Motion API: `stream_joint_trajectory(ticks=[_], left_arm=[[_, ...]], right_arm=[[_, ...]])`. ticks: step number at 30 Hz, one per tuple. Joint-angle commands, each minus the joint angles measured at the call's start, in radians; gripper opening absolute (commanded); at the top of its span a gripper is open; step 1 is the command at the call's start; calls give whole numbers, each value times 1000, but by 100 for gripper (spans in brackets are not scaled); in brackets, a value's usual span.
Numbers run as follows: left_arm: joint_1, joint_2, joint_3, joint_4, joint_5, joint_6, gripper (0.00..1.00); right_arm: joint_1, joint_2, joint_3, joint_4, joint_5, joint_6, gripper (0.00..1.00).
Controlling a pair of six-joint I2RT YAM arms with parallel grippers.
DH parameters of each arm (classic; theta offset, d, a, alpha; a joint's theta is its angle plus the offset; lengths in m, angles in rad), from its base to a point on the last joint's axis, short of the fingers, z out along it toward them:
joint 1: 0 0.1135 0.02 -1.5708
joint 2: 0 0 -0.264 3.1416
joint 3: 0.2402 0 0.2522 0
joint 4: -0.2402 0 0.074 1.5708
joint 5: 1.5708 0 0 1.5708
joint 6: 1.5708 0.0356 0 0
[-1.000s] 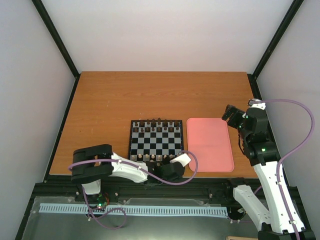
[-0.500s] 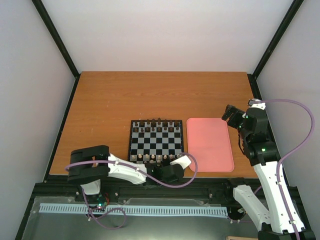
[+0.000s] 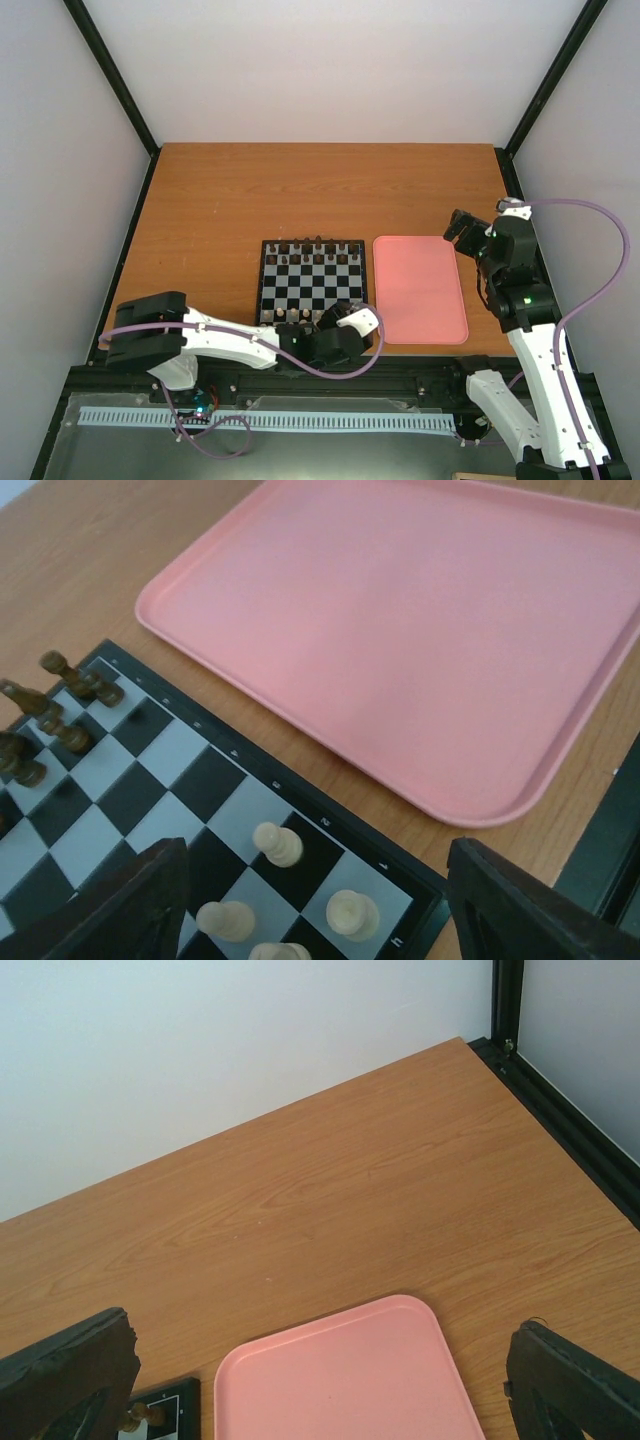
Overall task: Set up the chess pieces on the board
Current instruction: Place the chess piece on the chessboard, then reset both arms
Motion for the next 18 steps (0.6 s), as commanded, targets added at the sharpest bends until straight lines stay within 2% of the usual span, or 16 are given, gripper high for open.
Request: stream_joint_trajectory(ticks=[1, 2, 3, 9, 14, 18], left_arm=[[-13, -73, 49, -48, -67, 43, 81], [-13, -95, 50, -48, -74, 55, 95], [-13, -120, 51, -49, -83, 69, 99], [39, -248, 100, -118, -118, 106, 100], [196, -305, 134, -163, -52, 85, 100], [370, -319, 160, -184, 12, 56, 100]], right_arm=[[-6, -17, 0, 13, -1, 1, 100], [-6, -17, -1, 12, -4, 1, 100], [-6, -16, -2, 12, -6, 1, 100], [-6, 4, -5, 23, -30, 6, 100], [-4, 45, -10, 32, -56, 2, 100], [-3, 81, -2, 25, -67, -8, 100]])
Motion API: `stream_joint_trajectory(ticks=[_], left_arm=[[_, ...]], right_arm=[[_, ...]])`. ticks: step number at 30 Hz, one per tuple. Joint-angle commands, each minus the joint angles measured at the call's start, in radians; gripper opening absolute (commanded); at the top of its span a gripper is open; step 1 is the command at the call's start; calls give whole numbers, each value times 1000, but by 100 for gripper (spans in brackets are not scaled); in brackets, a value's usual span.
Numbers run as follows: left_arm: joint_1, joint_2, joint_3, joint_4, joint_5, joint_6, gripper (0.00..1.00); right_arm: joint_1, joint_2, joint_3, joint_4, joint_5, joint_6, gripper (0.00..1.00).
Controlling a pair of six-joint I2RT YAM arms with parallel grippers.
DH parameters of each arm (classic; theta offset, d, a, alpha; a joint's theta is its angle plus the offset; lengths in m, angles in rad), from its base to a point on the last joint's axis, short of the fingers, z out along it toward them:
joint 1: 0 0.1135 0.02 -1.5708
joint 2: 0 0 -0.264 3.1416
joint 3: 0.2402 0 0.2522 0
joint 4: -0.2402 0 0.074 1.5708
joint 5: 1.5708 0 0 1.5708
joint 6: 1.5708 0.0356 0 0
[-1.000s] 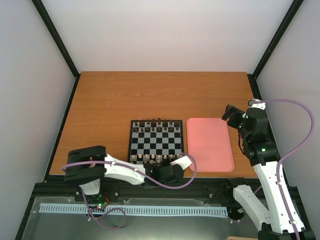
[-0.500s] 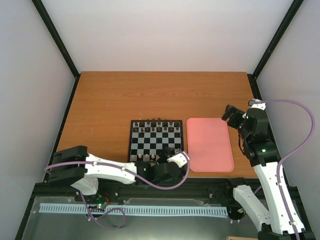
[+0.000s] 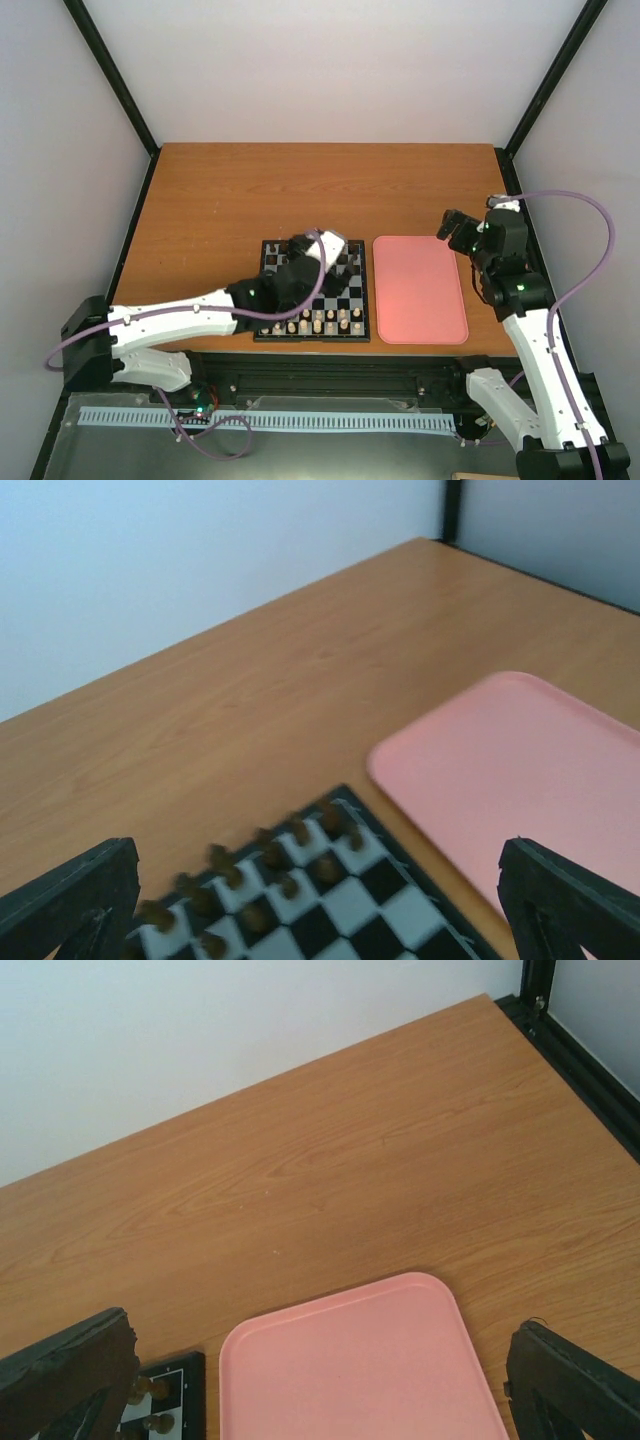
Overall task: Set up the chess pieces on the board
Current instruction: Reset both arms
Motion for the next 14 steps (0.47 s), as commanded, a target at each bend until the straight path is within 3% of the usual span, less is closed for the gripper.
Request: stream_joint_trajectory(ticks=[1, 10, 14], left_arm=[[186, -19, 55, -65, 90, -32, 100], [635, -41, 116, -105, 250, -62, 100], [689, -9, 152, -108, 263, -43, 100]], right_arm=[[-3, 27, -2, 20, -22, -8, 100], [7, 85, 3, 23, -48, -53, 100], [8, 119, 18, 14, -46, -59, 100]])
